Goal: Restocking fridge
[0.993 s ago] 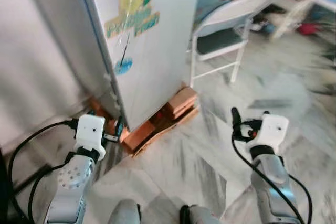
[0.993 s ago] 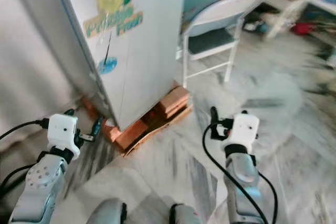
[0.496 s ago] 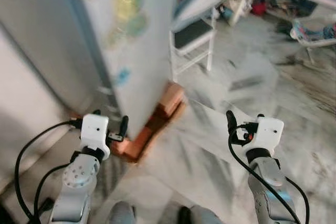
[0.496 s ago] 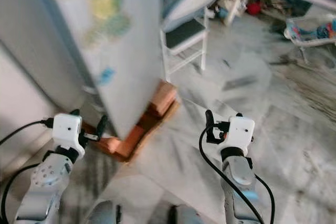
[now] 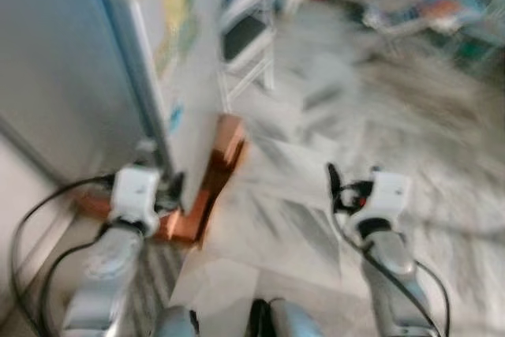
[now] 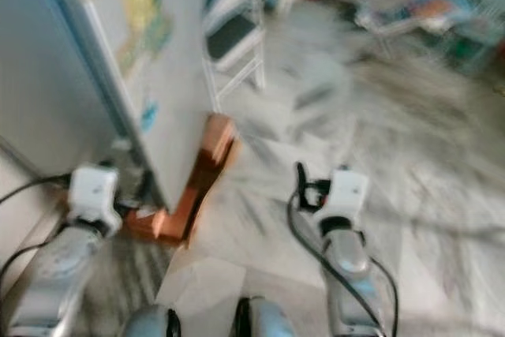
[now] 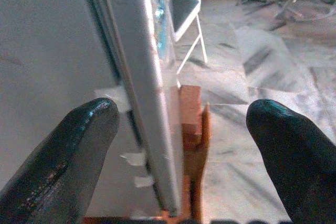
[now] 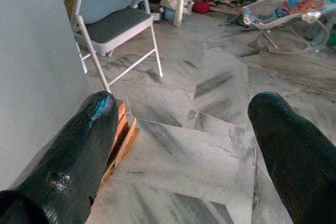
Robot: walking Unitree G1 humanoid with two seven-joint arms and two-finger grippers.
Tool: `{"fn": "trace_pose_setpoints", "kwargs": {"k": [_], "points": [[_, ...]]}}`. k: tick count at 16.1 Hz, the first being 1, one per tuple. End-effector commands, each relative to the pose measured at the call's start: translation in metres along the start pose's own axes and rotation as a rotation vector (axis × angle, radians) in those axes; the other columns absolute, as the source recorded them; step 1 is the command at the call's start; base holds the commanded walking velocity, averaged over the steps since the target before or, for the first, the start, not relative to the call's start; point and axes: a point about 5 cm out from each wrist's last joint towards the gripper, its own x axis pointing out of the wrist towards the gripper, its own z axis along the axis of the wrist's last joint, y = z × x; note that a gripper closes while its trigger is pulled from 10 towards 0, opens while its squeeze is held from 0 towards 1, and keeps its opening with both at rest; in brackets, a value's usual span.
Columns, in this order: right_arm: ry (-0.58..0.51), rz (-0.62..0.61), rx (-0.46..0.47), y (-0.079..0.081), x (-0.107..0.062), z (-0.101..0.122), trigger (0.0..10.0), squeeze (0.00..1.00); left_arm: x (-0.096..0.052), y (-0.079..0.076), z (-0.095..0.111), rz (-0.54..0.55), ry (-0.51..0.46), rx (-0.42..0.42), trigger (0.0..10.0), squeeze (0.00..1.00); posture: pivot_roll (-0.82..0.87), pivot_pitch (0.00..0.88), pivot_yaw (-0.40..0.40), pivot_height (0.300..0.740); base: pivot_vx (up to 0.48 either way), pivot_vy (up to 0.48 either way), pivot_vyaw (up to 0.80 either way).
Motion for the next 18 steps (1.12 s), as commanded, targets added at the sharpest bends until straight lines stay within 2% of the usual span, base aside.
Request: {"fn": "trace_pose_setpoints", "kwargs": {"k": [1, 4, 8, 12, 15, 17, 18], "points": [[0.012, -0.024, -0.018, -0.008, -0.003, -0.001, 10.0, 0.00, -0.001, -0.007, -0.003, -0.016, 0.010, -0.015, 10.0, 0.00, 0.10, 0.155, -0.056, 0.740, 0.000, 0.000, -0.80], [0.020, -0.012, -0.013, -0.004, -0.006, -0.003, 10.0, 0.00, -0.001, -0.008, -0.003, -0.007, 0.005, -0.023, 10.0, 0.00, 0.10, 0.160, -0.057, 0.740, 0.000, 0.000, -0.80], [0.019, -0.010, -0.016, -0.005, -0.007, -0.003, 10.0, 0.00, 0.003, 0.004, -0.004, 0.089, 0.008, -0.044, 10.0, 0.00, 0.10, 0.167, -0.060, 0.740, 0.000, 0.000, -0.70], [0.003, 0.008, -0.033, -0.003, -0.007, 0.002, 10.0, 0.00, 0.007, 0.015, -0.006, 0.181, 0.024, -0.068, 10.0, 0.00, 0.09, 0.183, -0.061, 0.740, 0.000, 0.000, 0.00], [0.004, 0.010, -0.038, -0.004, -0.009, 0.002, 10.0, 0.00, 0.010, 0.019, -0.005, 0.183, 0.020, -0.063, 10.0, 0.00, 0.08, 0.185, -0.060, 0.740, 0.000, 0.000, 0.00], [0.001, 0.008, -0.039, -0.005, -0.009, 0.003, 10.0, 0.00, 0.005, 0.021, -0.006, 0.164, 0.024, -0.044, 10.0, 0.00, 0.09, 0.185, -0.059, 0.740, 0.000, 0.124, 0.00], [-0.006, 0.010, -0.039, -0.004, -0.009, 0.005, 10.0, 0.00, -0.002, 0.021, -0.006, 0.147, 0.027, -0.035, 10.0, 0.00, 0.09, 0.187, -0.057, 0.740, 0.000, 0.000, 0.00]]}}
